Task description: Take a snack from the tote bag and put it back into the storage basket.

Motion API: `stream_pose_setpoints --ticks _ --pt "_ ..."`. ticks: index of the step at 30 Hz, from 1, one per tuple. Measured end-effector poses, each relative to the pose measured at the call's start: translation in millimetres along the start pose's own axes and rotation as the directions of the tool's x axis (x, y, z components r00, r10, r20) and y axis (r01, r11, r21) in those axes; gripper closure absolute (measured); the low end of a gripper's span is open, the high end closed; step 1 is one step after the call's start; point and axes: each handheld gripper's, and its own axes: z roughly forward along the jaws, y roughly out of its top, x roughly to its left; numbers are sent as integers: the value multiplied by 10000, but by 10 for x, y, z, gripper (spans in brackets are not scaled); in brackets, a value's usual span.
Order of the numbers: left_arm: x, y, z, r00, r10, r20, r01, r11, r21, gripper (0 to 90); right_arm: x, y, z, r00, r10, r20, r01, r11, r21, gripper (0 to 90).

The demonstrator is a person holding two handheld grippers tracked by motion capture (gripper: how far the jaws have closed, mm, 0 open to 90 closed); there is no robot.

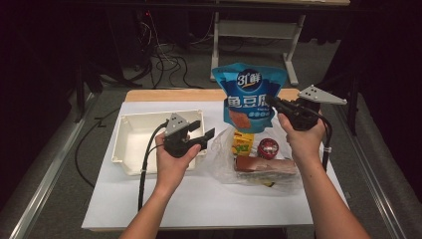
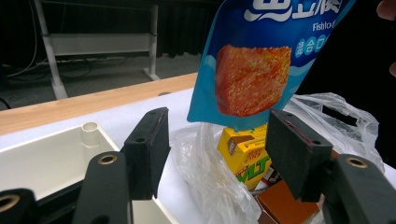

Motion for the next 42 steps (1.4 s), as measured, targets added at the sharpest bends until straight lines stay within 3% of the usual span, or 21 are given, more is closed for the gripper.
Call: stream_pose_setpoints --ticks 14,18,23,42 --pt "23 115 9 9996 197 -190 -202 9995 -249 402 188 -2 147 9992 -66 -397 67 10000 20 900" --pt "29 165 -2 10000 -33 -80 30 9991 -417 402 248 -1 184 9984 -188 -540 191 9998 52 900" --pt "46 220 -16 9998 64 -182 -73 9989 -456 403 303 -10 220 9975 -193 -677 198 9998 71 900" --pt "61 382 -31 9998 35 -188 -50 9971 -765 402 420 -22 289 9947 -318 -977 334 9993 156 900"
